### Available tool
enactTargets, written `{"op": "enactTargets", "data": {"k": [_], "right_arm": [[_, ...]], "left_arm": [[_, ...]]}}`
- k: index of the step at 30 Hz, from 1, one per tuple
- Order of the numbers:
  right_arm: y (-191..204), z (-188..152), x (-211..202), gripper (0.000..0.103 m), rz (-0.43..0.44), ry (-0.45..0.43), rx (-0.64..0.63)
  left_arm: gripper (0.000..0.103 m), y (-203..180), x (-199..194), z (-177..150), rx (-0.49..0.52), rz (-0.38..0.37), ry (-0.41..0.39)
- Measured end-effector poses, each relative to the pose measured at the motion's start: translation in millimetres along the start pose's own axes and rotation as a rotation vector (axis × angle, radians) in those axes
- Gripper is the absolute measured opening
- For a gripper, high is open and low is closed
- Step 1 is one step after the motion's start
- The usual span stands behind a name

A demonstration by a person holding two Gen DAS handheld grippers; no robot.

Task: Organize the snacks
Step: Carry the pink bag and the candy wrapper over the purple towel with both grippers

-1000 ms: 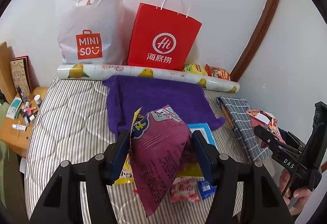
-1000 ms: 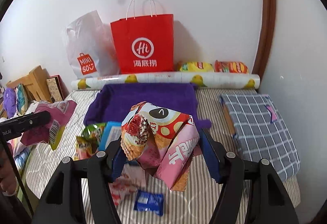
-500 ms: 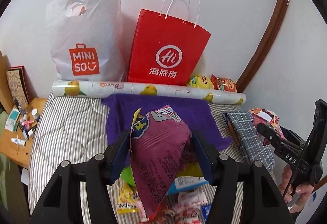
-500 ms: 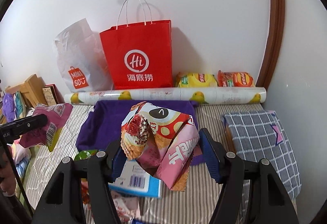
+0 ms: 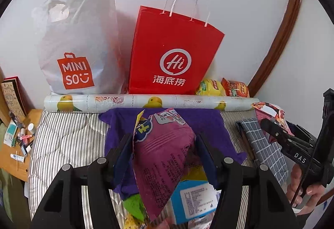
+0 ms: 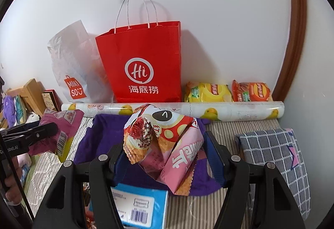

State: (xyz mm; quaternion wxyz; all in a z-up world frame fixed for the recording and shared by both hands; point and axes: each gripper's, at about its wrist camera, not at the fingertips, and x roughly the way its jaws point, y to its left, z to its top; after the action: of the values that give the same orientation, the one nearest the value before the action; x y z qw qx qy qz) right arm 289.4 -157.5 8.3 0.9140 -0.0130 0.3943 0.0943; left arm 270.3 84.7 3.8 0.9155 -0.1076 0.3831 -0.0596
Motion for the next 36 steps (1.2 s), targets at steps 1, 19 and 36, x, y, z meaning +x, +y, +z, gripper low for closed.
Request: {"op": "enactTargets", "data": {"k": [1, 19, 36], "right_arm": [[-0.7, 2.3, 3.2, 0.065, 0.000, 0.001, -0.001], [-17.9, 30.3, 90.5, 0.065, 0.012, 0.066, -0.027], [-20.2, 1.6, 174.5, 0.065, 0.022, 0.246, -0.102]], "left_arm": [[0.060, 1.1, 3.1, 2.1, -0.001, 0.000, 0.002], [0.060, 21.3, 78.0, 30.5, -0.015, 0.027, 0.063], [0.060, 53.9, 144.5, 23.1, -0.062, 0.015, 0.159]]}}
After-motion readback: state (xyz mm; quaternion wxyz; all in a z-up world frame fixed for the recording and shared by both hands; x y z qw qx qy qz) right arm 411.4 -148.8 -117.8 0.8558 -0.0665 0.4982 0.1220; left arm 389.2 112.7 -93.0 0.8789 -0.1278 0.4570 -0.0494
